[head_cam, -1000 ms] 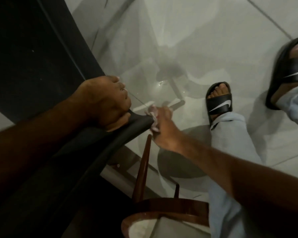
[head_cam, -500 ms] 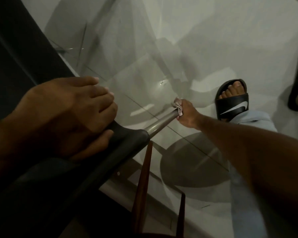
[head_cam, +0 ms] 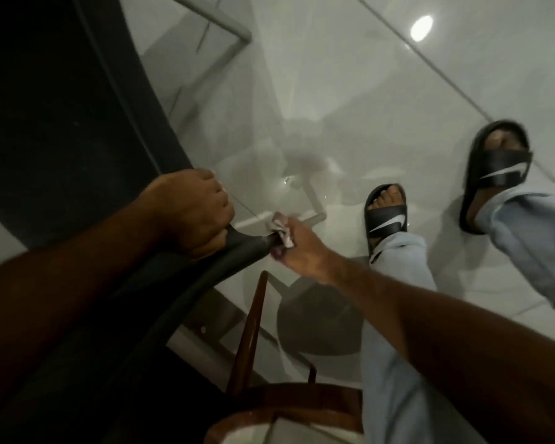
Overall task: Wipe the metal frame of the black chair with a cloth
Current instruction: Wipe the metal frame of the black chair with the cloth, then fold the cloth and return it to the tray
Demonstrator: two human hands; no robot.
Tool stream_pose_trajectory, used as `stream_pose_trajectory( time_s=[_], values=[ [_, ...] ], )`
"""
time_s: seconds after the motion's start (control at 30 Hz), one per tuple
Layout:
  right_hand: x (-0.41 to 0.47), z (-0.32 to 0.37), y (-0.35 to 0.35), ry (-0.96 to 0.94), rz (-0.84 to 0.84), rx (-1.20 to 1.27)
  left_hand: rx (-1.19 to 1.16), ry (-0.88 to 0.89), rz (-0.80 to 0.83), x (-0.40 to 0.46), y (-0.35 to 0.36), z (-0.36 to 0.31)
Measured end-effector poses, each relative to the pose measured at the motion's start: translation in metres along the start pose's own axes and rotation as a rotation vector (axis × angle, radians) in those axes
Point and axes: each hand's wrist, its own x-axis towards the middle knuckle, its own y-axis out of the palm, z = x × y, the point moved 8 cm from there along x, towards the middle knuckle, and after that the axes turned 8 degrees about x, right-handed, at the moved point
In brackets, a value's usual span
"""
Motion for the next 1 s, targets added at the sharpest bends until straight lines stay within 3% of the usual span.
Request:
stream_pose_trajectory(
  time_s=[0.1, 0.17, 0.23, 0.33, 0.4, 0.53, 0.57, 0.67, 0.73, 0.8, 0.9, 1.0],
  values=[
    [-0.069, 0.053, -0.001, -0.032, 0.116, 0.042, 0.098, -0.109, 0.07, -0.007, -0.013, 0.004],
    [-0.109, 0.079, -0.023, -0.034, 0.135, -0.049, 0.008, -0.329, 0.065, -0.017, -0.029, 0.01],
    [-0.153, 0.101, -0.054, -0.034, 0.118, -0.137, -0.311, -0.587, -0.05, -0.037, -0.058, 0.01],
    [-0.214, 0.139, -0.1, -0.041, 0.057, -0.294, -0.99, -0.974, -0.327, -0.083, -0.105, -0.003],
    [-0.25, 0.173, -0.108, -0.115, 0.096, -0.438, -1.436, -1.115, -0.378, -0.106, -0.132, -0.026],
    [-0.316, 0.234, -0.096, -0.29, 0.134, -0.784, -2.413, -1.087, -0.437, -0.126, -0.213, -0.089],
    [-0.335, 0.245, -0.086, -0.343, 0.182, -0.942, -2.604, -1.029, -0.563, -0.137, -0.231, -0.102],
    [-0.385, 0.269, -0.058, -0.582, 0.289, -1.384, -2.979, -0.756, -1.159, -0.167, -0.263, -0.119],
    [-0.414, 0.276, -0.037, -0.81, 0.31, -1.637, -3.133, -0.481, -1.493, -0.193, -0.271, -0.139],
    [-0.433, 0.271, -0.01, -0.984, 0.317, -1.863, -3.219, -0.366, -1.672, -0.213, -0.273, -0.161],
    [-0.45, 0.243, 0.035, -1.009, 0.5, -2.03, -3.246, -0.475, -1.897, -0.227, -0.255, -0.206],
    [-0.465, 0.216, 0.069, -1.093, 0.627, -2.17, -3.281, -0.47, -2.164, -0.231, -0.235, -0.253]
  ],
)
